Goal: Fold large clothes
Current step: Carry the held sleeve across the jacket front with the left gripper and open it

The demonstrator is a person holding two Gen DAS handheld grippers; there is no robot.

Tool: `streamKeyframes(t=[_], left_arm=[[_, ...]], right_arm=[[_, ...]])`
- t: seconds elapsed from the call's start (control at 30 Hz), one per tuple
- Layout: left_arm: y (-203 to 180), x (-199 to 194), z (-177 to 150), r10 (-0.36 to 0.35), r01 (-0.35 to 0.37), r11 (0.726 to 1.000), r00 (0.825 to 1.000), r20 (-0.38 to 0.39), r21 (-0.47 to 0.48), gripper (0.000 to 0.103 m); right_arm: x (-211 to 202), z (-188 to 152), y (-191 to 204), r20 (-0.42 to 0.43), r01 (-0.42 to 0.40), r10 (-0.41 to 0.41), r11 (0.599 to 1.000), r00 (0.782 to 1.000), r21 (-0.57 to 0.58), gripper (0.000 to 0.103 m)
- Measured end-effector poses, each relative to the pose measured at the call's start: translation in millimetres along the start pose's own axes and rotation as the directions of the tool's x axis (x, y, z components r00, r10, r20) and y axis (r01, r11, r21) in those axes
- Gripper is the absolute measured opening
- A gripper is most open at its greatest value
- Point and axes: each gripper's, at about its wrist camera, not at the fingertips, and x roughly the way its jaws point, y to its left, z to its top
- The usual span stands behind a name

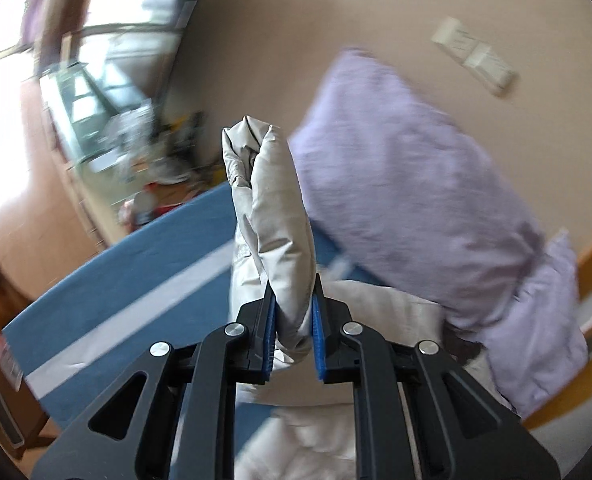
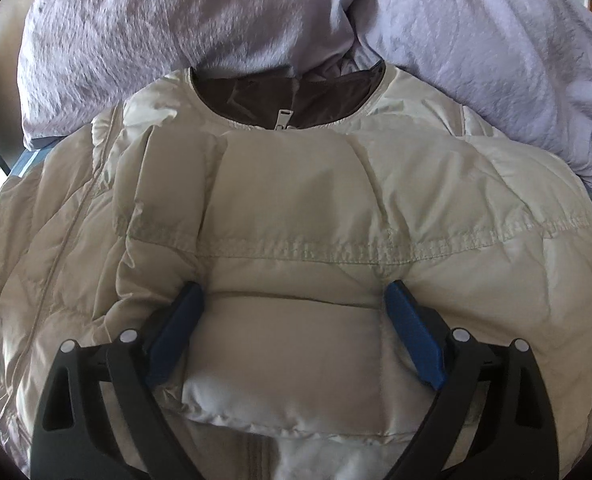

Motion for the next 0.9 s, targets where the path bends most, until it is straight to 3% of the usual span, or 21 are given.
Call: streamKeyframes(t=[0.27, 0.53, 0.7, 0.9], left_arm=[[-90, 8, -18, -0.182, 0.187, 0.972, 0.982, -0.046, 0.142, 0.014], [-165, 27, -57, -0.312, 0.346, 0.907, 0.935, -0.168, 0.240, 0.014], [-200, 50, -92, -0.348, 0.419, 0.869, 0.895, -0.278, 0.263, 0.014], [-232, 82, -139, -0.321, 0.445, 0.843, 0.866, -0.384, 0.300, 0.014]], right_arm=[[-7, -4, -6, -0.027, -0.044, 0.043, 0.999, 0.999, -0.008, 0.095], [-22, -14, -15, -0.018, -0.078, 0.078, 0.997, 0.997, -0.023, 0.095], [-38, -24, -25, 0.019, -0.073, 0.073, 0.997, 0.997, -0.009, 0.095], [-54, -32, -49, 0.050, -0.018, 0.017, 1.000, 0.999, 0.026, 0.095]])
